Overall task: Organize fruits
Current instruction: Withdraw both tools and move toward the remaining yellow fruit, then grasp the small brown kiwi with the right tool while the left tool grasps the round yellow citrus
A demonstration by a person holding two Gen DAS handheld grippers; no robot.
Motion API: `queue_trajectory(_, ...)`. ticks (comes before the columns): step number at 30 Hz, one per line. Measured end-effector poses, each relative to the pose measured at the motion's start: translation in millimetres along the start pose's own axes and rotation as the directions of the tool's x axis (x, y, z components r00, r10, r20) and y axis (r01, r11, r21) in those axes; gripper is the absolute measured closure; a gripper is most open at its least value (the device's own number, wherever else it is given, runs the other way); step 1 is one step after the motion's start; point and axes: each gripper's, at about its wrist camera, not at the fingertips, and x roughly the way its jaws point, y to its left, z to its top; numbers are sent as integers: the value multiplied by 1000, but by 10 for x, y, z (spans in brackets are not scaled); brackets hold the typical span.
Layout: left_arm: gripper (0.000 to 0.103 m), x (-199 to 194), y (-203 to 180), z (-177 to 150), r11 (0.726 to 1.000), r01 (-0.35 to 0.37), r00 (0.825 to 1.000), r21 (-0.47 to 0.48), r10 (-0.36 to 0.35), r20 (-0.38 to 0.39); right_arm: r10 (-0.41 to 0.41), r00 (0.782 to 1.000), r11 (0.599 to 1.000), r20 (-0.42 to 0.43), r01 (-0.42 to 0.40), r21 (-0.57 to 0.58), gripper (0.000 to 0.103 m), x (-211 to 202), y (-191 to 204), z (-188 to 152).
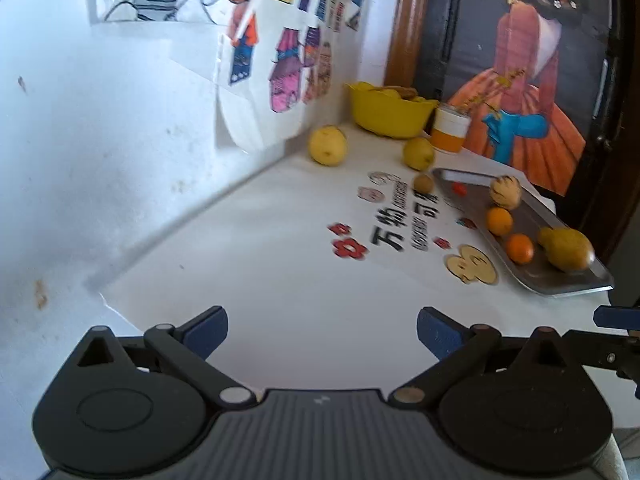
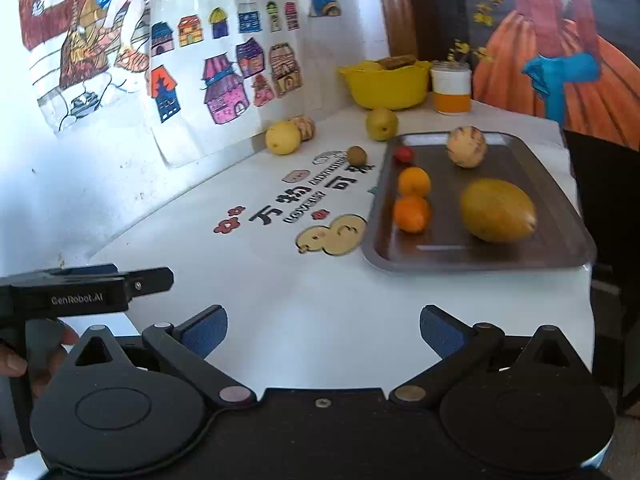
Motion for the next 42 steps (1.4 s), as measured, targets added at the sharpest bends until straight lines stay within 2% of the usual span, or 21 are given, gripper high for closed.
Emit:
queue_trajectory(4, 0, 83, 46, 161, 1000, -15, 1000, 17, 15, 9, 18, 1000, 999, -4, -18, -50, 1, 138, 98, 158)
queue_trajectory(8, 0, 171, 11, 389, 997, -34, 998, 68, 30, 54, 41, 999, 996, 14, -39, -84, 1, 244, 214, 396)
queue_trajectory(14, 0, 307, -70, 790, 995, -53, 990, 86, 41, 133, 125, 992, 990, 6, -126, 57, 1, 524, 153, 770)
queue_trajectory(19, 0, 543, -130, 988, 992, -50, 986, 113, 31, 166, 86, 996, 996, -20, -86, 18, 1, 807, 98, 891)
queue_trajectory(23, 0, 854, -193, 1062, 989, -47, 988, 141, 24, 155, 50, 998, 998, -38, -52, -36, 1, 991, 16, 939)
queue_trajectory(27, 0, 1182, -236, 1150, 992, -32, 993, 124, 17, 119, 4, 1000, 998, 11, -3, -69, 1, 1198, -117, 1055)
queue_trajectory(33, 0, 1566, -327, 1270, 987, -31, 994, 160, 13, 111, -40, 999, 989, 26, 44, -139, 14, 1573, -243, 1243)
queue_trajectory(36, 0, 1734, -351, 1318, 983, -40, 993, 178, 20, 113, -47, 999, 990, 19, 49, -135, 19, 1729, -301, 1317)
queue_trajectory(42, 1, 2019, -342, 1409, 985, -9, 992, 174, -13, 126, -86, 996, 988, 9, 86, -129, 41, 1969, -288, 1427)
